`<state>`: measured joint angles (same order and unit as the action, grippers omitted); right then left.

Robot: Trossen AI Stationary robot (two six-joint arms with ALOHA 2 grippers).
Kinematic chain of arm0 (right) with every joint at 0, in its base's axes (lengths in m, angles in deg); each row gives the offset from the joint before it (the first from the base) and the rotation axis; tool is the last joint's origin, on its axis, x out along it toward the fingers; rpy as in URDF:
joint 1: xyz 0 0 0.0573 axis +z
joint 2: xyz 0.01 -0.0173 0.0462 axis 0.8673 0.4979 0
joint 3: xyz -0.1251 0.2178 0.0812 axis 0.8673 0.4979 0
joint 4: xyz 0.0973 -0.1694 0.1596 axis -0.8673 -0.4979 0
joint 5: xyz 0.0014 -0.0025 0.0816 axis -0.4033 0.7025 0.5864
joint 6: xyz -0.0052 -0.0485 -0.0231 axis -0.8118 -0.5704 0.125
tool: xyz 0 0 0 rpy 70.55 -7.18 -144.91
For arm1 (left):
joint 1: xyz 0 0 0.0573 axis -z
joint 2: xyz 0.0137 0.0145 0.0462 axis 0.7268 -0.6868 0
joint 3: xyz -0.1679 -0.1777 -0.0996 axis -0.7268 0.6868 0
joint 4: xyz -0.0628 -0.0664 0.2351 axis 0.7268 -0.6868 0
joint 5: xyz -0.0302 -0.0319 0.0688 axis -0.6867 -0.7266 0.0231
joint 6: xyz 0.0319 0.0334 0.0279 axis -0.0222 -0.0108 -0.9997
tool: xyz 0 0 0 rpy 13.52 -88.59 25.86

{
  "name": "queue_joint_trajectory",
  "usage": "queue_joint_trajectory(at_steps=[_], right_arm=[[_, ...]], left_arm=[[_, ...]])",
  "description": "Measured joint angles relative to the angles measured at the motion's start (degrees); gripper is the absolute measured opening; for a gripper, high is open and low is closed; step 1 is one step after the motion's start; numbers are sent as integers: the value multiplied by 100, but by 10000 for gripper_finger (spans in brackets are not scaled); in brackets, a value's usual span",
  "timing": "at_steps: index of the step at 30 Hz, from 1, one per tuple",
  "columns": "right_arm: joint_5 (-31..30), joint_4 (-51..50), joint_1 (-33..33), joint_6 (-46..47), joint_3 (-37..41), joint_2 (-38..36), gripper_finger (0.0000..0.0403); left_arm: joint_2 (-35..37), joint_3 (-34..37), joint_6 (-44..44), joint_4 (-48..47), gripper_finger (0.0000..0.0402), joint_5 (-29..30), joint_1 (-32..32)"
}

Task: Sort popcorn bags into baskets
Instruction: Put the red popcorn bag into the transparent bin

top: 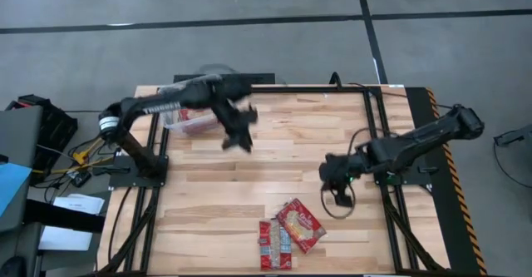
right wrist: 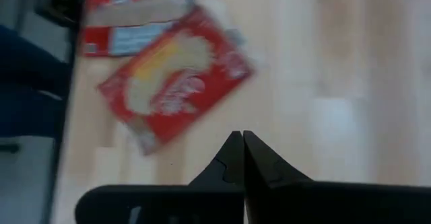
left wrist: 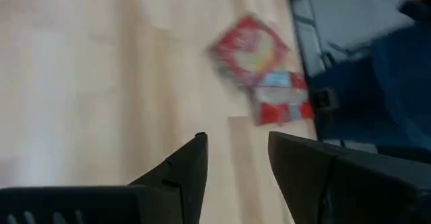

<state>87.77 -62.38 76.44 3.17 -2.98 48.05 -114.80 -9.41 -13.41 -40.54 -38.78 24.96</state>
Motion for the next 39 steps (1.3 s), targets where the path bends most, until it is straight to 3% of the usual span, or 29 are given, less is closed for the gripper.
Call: queue_joint_trajectory(at_steps=[4,10,17,19,24,27,34,39], right_arm=[[-34,1375,623,869,610,261,11],[-225,2648,1204,1658,766,1226,6],[-197,3363,1564,2080,766,2418,10],[-166,3489,1597,2068,769,2687,9],[-16,3934,1320,1670,755,3038,9],[-6,4052,993,1320,759,3052,13],[89,4004,248,279,744,3038,8],[241,4003,-122,-193,744,3084,13]], left_arm=[[1,652,569,1040,143,19,912],[1,1705,1450,2620,143,1083,1919],[1,2571,2581,4052,143,1358,2340],[1,2702,2904,4185,143,1723,2405],[1,2993,3815,4173,159,2916,2519],[-6,3060,4006,4199,189,2957,2537],[-34,3462,5451,4416,274,3275,2507],[-34,3951,5982,5018,295,3562,2498]])
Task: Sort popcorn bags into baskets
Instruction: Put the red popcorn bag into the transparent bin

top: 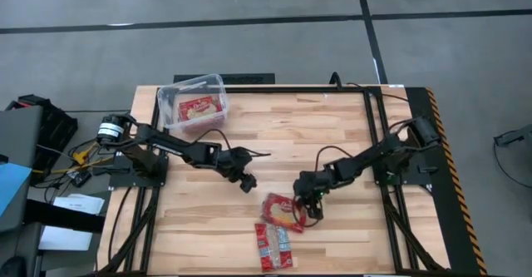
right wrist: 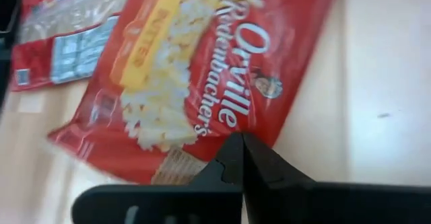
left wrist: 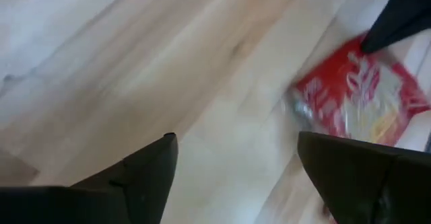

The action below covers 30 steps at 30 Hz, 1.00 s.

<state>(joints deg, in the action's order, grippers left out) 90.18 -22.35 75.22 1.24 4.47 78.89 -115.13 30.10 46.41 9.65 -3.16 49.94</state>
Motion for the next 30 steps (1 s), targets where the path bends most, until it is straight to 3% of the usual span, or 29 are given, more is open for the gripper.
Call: queue_joint_trajectory(at_steps=[6,14,22,30], right_arm=[[13,16,-292,-544,0,0,11],[-42,59,-705,-1549,-47,2,12],[-184,-136,-1502,-1290,-750,-267,10],[-414,-1046,-881,-516,-896,-719,9]], left_arm=[[0,632,734,1265,287,-82,-226],[-223,694,619,2064,285,-396,-550],[-911,352,659,2325,285,-750,-618],[-1126,362,1031,2941,285,-486,-597]])
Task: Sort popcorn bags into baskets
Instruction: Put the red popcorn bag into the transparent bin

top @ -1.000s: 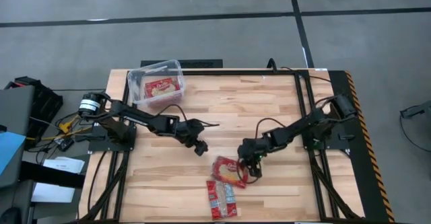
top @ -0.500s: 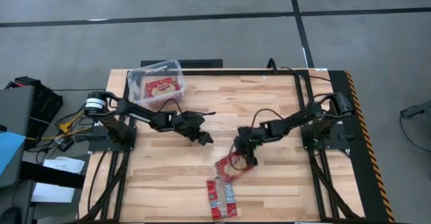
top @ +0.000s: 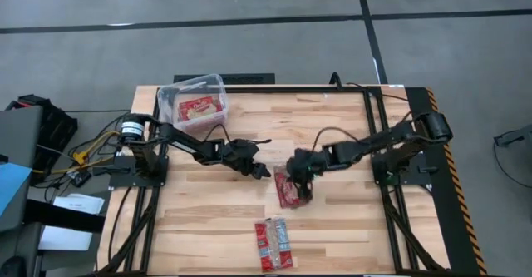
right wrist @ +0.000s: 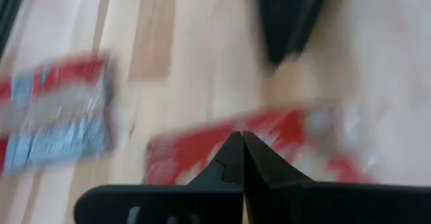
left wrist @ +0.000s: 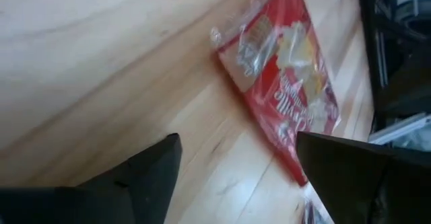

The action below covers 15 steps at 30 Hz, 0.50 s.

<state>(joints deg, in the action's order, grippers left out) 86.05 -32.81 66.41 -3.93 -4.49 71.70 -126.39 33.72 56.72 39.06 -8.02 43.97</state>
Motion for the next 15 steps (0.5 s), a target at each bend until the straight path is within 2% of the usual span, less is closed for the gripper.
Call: queue_joint_trajectory(at_steps=[4,8,15], right_arm=[[-337,-231,465,230,6,205,9],[-400,-167,734,516,11,615,13],[-348,668,659,587,-119,1401,9]], left_arm=[[0,-2,125,30,285,199,97],[0,-2,283,14,285,342,259],[2,-2,390,-66,285,629,456]])
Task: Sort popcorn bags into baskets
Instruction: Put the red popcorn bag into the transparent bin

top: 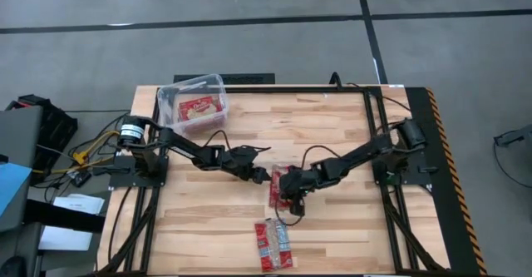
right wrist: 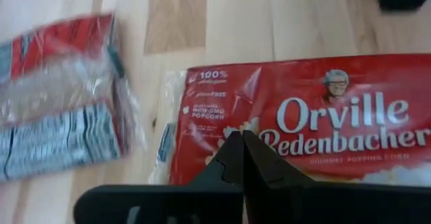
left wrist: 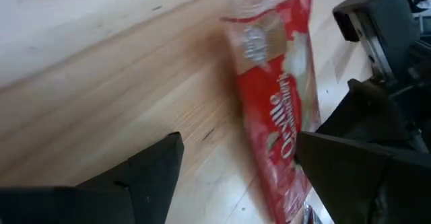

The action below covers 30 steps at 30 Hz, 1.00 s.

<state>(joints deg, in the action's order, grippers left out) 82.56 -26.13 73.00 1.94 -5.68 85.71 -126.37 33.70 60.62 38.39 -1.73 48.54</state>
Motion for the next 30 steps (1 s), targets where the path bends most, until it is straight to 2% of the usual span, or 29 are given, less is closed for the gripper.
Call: queue_joint_trajectory(at_steps=[4,10,16,20,28,30], right_arm=[[124,362,-266,-58,-334,394,14],[201,333,-591,-442,-1033,881,10],[199,262,-674,-548,-1193,944,15],[113,46,-686,-727,-1195,740,16],[74,-562,-663,-842,-1222,145,12],[63,-701,-635,-844,-1236,-140,17]], left_arm=[[2,-2,5,-26,285,30,4],[6,4,37,-75,285,98,6],[20,87,184,-148,270,89,6],[20,93,334,-190,217,205,8],[11,91,-92,-162,35,474,20],[11,92,-168,-161,10,531,26]])
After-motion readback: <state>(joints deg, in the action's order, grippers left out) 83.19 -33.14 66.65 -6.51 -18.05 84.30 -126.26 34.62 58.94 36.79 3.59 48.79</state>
